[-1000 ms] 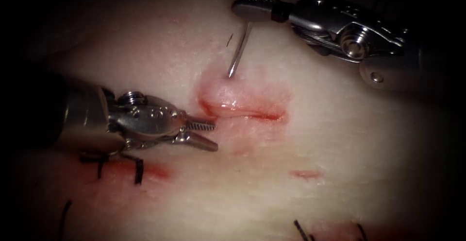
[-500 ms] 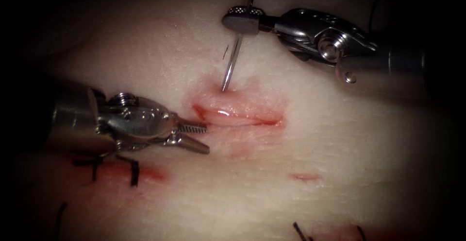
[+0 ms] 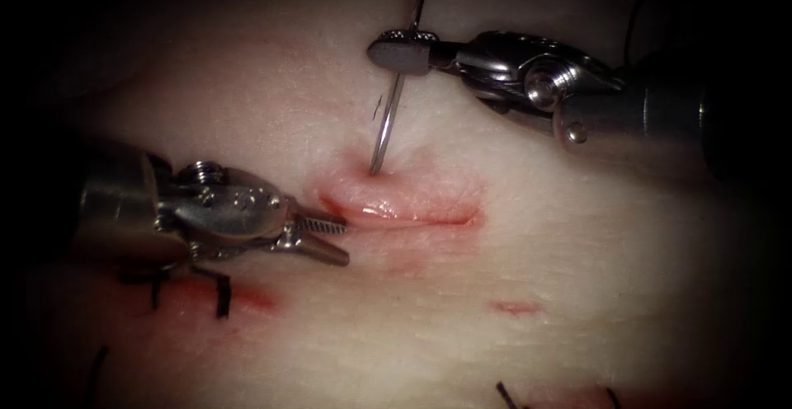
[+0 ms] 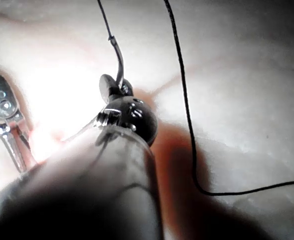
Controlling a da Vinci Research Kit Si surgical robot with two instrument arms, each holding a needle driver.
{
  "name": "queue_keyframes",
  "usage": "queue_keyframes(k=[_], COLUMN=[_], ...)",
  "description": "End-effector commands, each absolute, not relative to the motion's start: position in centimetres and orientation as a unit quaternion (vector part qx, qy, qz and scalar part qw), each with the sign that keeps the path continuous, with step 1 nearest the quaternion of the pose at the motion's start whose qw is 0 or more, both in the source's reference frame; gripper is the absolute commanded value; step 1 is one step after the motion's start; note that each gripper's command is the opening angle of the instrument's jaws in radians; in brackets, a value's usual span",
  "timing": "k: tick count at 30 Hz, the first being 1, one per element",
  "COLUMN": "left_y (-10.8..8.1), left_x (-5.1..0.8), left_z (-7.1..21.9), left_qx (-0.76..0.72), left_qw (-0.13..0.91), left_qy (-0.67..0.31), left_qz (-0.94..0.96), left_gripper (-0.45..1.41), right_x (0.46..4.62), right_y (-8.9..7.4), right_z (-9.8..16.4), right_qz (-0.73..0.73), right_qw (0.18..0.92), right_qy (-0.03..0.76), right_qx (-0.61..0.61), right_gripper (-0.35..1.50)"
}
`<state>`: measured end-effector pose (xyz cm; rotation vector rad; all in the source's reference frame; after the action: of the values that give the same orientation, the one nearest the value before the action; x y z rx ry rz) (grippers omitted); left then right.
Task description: Wound Closure
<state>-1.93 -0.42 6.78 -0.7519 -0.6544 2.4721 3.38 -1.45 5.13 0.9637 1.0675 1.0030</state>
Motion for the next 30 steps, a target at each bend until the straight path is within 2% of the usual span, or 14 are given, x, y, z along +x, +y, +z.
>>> queue_keyframes(k=[1, 19, 24, 30], left_y=[-0.44, -0.44, -0.44, -0.45], left_x=[-1.98, -1.91, -1.91, -1.94], left_z=[6.83, 6.82, 6.82, 6.83], left_qx=[-0.275, -0.276, -0.276, -0.275], left_qw=[0.235, 0.232, 0.232, 0.236], left_qy=[-0.239, -0.241, -0.242, -0.241], left_qz=[0.901, 0.901, 0.901, 0.900], left_gripper=[0.31, 0.27, 0.27, 0.26], right_x=[3.50, 3.59, 3.48, 3.35], right_y=[-1.46, -1.95, -1.91, -1.68], right_z=[5.16, 5.18, 5.16, 5.21], right_qz=[0.436, 0.446, 0.480, 0.475], right_qw=[0.644, 0.635, 0.660, 0.691], right_qy=[0.463, 0.437, 0.406, 0.430], right_qx=[0.425, 0.455, 0.411, 0.336], right_gripper=[-0.35, -0.35, -0.35, -0.35])
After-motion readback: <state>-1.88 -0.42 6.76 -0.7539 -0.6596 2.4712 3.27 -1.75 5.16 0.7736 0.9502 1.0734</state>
